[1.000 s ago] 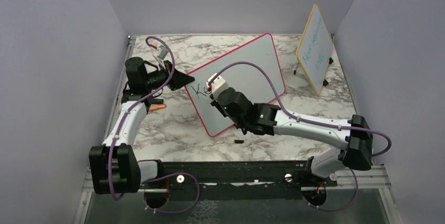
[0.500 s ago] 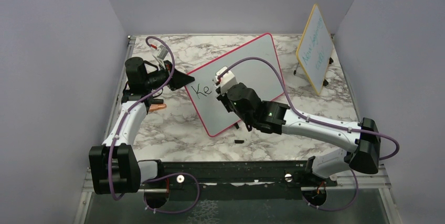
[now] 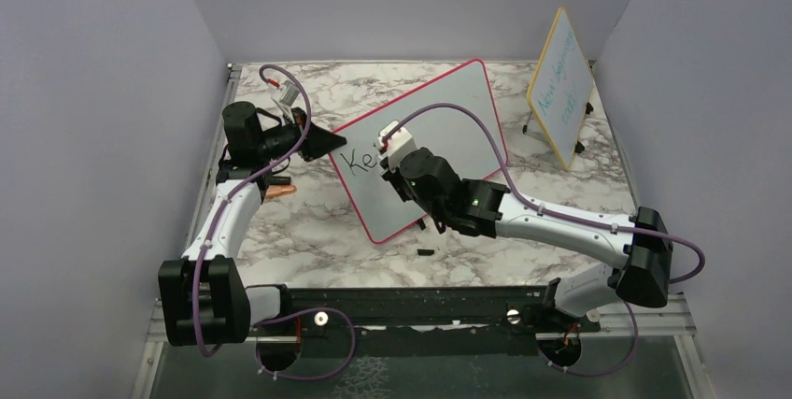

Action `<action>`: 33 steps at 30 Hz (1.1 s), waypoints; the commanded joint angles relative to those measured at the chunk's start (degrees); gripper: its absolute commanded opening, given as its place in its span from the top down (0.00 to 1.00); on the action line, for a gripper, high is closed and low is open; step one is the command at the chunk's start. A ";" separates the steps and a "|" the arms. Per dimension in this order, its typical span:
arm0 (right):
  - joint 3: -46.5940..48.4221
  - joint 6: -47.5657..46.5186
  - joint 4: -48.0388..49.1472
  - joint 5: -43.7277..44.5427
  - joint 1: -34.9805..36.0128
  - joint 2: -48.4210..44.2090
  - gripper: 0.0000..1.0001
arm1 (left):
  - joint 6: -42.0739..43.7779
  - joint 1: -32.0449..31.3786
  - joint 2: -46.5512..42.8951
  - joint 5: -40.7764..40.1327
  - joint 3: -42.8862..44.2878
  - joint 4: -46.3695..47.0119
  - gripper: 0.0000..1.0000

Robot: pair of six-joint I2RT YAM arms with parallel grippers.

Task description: Write a sentence on the whiteboard

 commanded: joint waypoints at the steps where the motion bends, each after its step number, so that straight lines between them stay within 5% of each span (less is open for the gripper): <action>1: 0.49 0.36 1.85 -0.69 -0.43 0.88 1.00 | 4.25 -0.76 1.54 -1.21 -0.14 -2.95 1.00; 33: -0.31 2.38 0.87 4.50 -2.37 0.42 1.00 | 4.32 -0.82 1.39 -1.24 -0.13 -2.97 1.00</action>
